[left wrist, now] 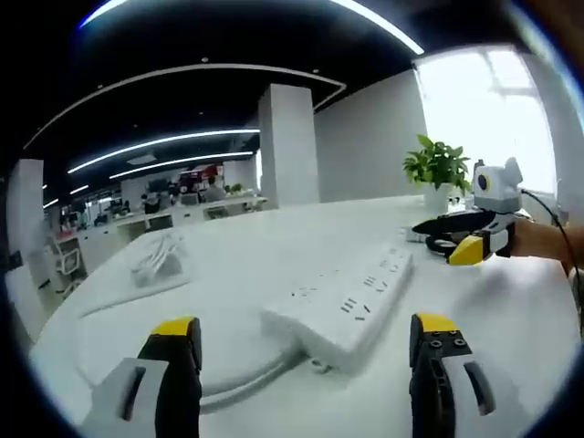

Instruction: Straighten the power strip on the desk, plug the charger into it

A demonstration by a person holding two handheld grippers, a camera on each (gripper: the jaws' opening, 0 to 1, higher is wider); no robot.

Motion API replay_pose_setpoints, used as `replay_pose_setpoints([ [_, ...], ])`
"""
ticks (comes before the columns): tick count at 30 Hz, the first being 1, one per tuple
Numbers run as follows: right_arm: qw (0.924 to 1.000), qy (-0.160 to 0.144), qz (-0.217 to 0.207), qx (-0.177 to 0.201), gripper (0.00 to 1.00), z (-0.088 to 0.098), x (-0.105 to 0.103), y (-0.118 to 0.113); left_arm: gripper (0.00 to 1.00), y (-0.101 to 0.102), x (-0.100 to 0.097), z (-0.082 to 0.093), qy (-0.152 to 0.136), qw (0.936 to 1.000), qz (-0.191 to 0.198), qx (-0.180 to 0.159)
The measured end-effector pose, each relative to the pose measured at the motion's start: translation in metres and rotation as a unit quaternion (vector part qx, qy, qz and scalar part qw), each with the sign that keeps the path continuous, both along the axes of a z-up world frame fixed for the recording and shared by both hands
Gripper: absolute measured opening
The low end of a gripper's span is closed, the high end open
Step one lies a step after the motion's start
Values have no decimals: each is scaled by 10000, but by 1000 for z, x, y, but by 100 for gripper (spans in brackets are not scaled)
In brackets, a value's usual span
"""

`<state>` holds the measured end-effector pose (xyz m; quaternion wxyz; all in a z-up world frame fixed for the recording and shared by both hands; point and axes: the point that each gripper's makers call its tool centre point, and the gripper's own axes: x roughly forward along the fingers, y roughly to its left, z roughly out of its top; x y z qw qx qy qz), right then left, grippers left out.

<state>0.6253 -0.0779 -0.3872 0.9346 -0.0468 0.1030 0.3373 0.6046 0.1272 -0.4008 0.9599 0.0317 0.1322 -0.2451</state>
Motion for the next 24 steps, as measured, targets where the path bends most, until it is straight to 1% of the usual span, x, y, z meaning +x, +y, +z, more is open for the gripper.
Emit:
replay_pose_setpoints([
  [6,9999,31,45,-93,90,-6,3,4,92,-3,1,-3,87,9999,-56,5],
  [13,9998,47,40,-208,88,-10,8,4,92,-5,1,-9,177,9998,-84,35],
  [17,9998,86,60,-196,87,-12,11,8,90,-6,1,-11,209,9997,-113,60],
  [20,9995,153,107,-250,86,-15,10,12,86,-7,1,-10,193,9997,-153,58],
  [24,9991,211,189,-301,86,-17,11,17,86,-8,1,-12,221,9996,-177,95],
])
